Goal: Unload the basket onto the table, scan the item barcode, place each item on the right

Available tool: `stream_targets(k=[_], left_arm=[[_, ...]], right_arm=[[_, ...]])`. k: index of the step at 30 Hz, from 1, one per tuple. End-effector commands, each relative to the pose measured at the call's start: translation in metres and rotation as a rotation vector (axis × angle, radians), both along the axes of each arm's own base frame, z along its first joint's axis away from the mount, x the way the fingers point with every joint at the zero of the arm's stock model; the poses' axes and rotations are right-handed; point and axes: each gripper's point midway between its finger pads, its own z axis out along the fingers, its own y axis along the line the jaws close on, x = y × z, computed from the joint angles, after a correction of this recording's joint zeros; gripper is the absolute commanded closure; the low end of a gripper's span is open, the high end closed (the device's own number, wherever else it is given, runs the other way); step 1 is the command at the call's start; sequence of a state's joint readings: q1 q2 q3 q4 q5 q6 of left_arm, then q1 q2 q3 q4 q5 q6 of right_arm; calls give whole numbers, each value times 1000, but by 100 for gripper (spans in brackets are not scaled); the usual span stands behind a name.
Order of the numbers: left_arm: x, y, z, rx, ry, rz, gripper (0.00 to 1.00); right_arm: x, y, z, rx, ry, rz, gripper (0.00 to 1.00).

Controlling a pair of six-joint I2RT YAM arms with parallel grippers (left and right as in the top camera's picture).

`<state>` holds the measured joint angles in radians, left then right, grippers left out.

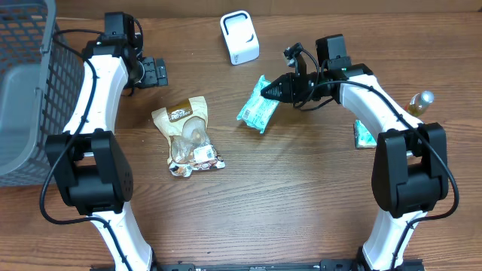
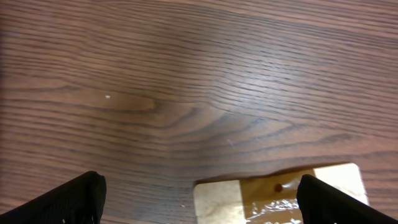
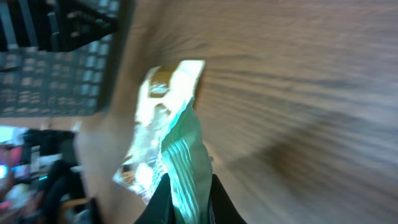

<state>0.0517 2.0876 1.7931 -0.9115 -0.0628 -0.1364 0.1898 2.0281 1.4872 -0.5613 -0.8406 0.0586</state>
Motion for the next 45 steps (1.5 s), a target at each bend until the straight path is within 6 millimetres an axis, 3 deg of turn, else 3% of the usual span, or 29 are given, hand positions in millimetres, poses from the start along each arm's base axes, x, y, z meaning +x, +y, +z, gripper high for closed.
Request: stream_targets(k=[1,9,12,16,21,24,25,33,39,45], left_arm=[[4,13,9,60,-24,53,0],[4,13,9,60,-24,53,0],[4,13,9,60,-24,53,0],[4,13,9,60,-24,53,0],[4,13,9,60,-23,53,0],[4,13,9,60,-24,53,0],[4,13,9,60,-23,53,0],[4,13,9,60,-23,53,0],[4,13,9,60,-24,53,0],[4,13,9,60,-24,53,0]], right_arm=[[30,-1,50,-36,-147,-53,96],[77,-23,163,-250,-455,-178,96],[86,-19,206,-389,-654,-194,96],[93,-1,233,-659,-925,-167,96],[94,30,222,-932,-1101,-33,96],[110,39,212,-1061,-1167,-39,96],[124,43,205,-1099,-1197,-59,96],[162,56,146,-1159,-1207,-70,96],[185,61,131,-1129,-1234,-236,96],[192,65,108,-1133,-1227,-225,96]])
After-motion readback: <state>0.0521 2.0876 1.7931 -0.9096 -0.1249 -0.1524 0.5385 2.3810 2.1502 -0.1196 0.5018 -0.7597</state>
